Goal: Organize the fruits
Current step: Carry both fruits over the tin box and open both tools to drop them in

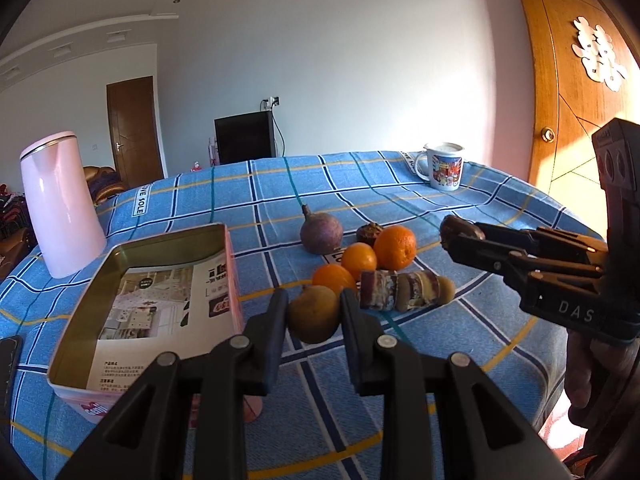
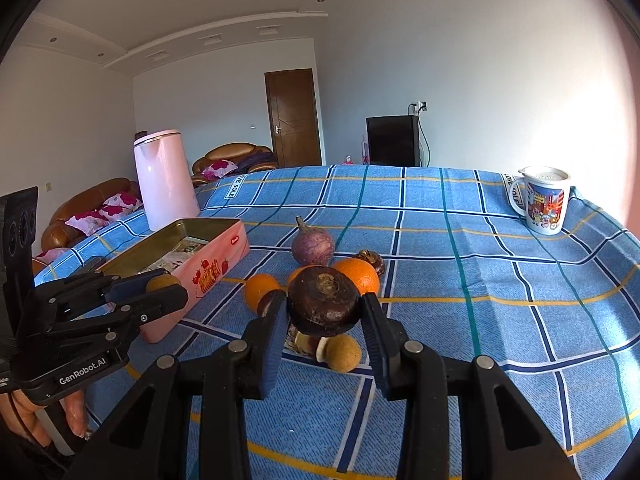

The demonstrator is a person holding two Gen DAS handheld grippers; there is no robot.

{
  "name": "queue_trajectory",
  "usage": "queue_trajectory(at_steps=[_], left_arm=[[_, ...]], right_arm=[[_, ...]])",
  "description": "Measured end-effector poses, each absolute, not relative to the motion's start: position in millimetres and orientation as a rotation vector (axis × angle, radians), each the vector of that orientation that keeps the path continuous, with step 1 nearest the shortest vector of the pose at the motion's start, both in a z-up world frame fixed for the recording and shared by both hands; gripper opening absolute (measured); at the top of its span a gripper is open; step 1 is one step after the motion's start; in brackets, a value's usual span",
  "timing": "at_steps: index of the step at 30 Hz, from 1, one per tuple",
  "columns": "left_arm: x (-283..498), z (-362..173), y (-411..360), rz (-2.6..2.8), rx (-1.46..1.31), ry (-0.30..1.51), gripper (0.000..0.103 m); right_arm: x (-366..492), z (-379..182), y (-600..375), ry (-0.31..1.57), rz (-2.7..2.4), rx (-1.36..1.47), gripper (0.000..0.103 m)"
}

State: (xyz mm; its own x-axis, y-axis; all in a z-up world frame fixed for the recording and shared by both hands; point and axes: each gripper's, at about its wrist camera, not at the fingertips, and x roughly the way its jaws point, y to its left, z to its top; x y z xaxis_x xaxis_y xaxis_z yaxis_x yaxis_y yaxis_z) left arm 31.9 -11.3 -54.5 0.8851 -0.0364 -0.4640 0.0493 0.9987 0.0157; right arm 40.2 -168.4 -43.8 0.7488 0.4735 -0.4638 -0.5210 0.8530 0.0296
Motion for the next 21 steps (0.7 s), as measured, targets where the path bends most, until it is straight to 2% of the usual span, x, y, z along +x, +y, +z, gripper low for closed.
queue_trajectory(at_steps=[21], left_arm=[[31, -53, 53, 0.085, -0.055, 0.485, 0.028]], right_arm=[[44, -20, -79, 0.442, 0.686, -0.241, 0.039]])
